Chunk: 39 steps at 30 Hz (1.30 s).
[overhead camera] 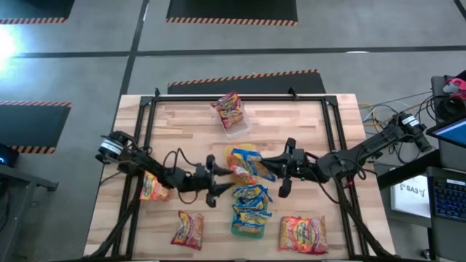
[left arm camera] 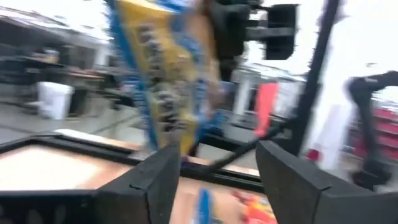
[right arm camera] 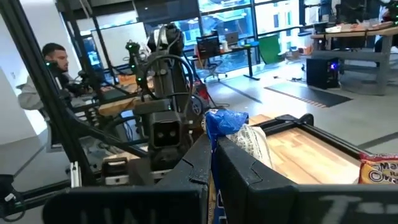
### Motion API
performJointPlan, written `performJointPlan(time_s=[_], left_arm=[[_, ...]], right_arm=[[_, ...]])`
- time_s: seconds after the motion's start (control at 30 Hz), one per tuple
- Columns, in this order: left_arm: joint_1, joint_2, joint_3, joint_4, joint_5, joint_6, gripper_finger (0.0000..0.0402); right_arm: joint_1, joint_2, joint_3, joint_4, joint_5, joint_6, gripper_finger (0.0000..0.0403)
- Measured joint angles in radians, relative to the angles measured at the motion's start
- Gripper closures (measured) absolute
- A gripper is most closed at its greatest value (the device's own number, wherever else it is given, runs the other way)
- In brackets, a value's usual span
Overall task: Sort Maruchan noodles
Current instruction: Put the blue noodle pack into the green bin
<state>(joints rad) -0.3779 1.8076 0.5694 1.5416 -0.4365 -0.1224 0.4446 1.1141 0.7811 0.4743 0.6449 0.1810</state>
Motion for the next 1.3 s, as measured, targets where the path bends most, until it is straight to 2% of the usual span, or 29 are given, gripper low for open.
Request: performJointPlan(time_s=[0.07,0.23,0.43,0.67,0.97,1.07,1.3], left_arm=[[-0.001,0.0,0.006,0.0,0.027,0.0,0.0193],[0.001,0.0,0.014,-0.004,0.027,0.011,0.0156],[0.0,0.0,0.014,-0.003,0.027,0.01,0.0132],[-0.001,0.004,0.082,-0.049,0.099,0.035,0.0127],[-0.001,0.005,0.184,-0.177,0.104,0.133,0.0127],[-0.001,0.005,0.182,-0.197,0.104,0.131,0.0127],[-0.014,0.005,0.131,-0.205,0.103,0.063,0.0127]], right_arm=[[0.0,0.0,0.0,-0.001,-0.013,-0.007,0.0394],[0.0,0.0,0.0,0.004,-0.132,0.002,0.0394],[0.0,0.0,0.001,0.009,-0.23,0.002,0.0394],[0.0,0.0,0.001,0.01,-0.236,0.001,0.0394],[0.0,0.0,0.001,0.006,-0.297,0.001,0.0394],[0.0,0.0,0.001,0.005,-0.331,0.001,0.0394],[0.0,0.0,0.001,0.013,-0.297,-0.024,0.0394]])
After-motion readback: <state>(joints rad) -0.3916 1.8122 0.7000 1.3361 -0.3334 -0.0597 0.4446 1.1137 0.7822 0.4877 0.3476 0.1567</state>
